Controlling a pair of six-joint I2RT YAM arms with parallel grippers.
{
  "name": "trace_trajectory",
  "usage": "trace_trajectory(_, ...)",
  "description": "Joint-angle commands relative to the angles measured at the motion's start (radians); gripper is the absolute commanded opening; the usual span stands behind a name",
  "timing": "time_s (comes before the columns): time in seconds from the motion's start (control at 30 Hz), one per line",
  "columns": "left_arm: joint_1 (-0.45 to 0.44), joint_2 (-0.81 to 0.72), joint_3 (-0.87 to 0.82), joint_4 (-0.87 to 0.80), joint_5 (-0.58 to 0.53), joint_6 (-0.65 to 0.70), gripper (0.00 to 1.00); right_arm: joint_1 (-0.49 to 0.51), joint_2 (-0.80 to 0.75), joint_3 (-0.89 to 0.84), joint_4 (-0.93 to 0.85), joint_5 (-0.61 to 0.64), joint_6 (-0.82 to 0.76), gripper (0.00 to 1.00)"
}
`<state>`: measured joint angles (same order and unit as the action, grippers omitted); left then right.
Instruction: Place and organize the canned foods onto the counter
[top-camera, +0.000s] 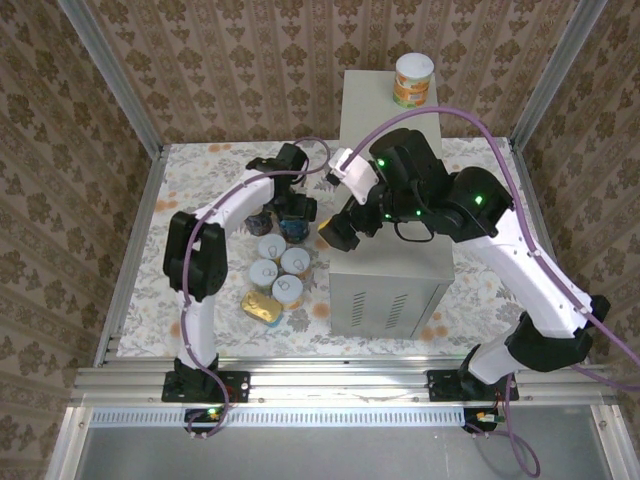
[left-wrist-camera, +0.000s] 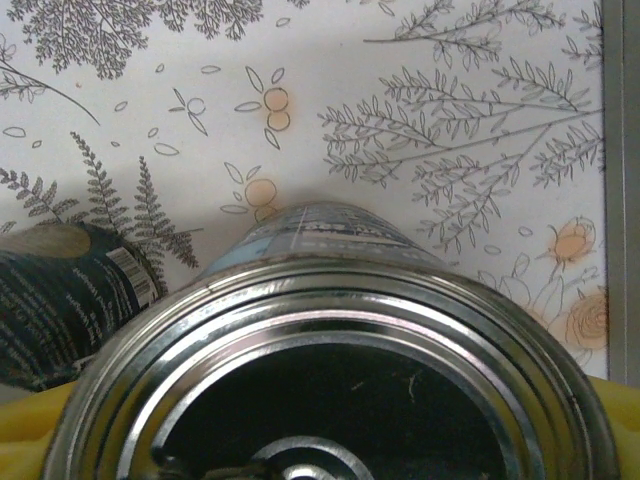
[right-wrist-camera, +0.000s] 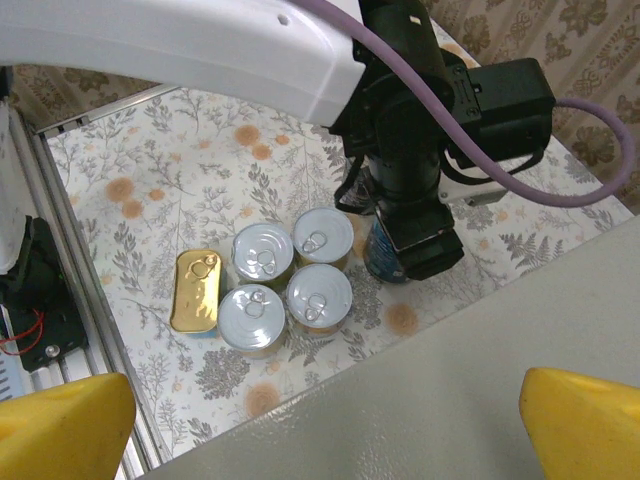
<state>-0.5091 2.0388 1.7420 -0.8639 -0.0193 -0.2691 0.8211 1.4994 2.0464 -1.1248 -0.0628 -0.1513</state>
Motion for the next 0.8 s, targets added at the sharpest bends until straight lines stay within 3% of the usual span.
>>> trace_trajectory(0.0, 0.007, -0.135, 0.083, -0.068, 0.022, 0.055, 0.09, 0.007, -0.043, -0.03, 0.026, 0.024, -0.001, 1.0)
trace_trajectory(0.03, 0.007, -0.143, 0.1, -0.088, 0.019, 0.06, 0.0, 0.006, -0.047, -0.038, 0.033, 0.025, 0.0, 1.0)
trace_trajectory(0.33, 0.024, -0.28, 0.178, -0.183, 0.082, 0.141, 0.0, 0.006, -0.1, -0.119, 0.095, 0.018, 0.017, 1.0)
trace_trajectory(0.77, 0.02, -0.464, 0.391, -0.349, 0.485, 0.324, 0.0, 0.007, -0.197, -0.295, 0.247, -0.036, -0.013, 1.0)
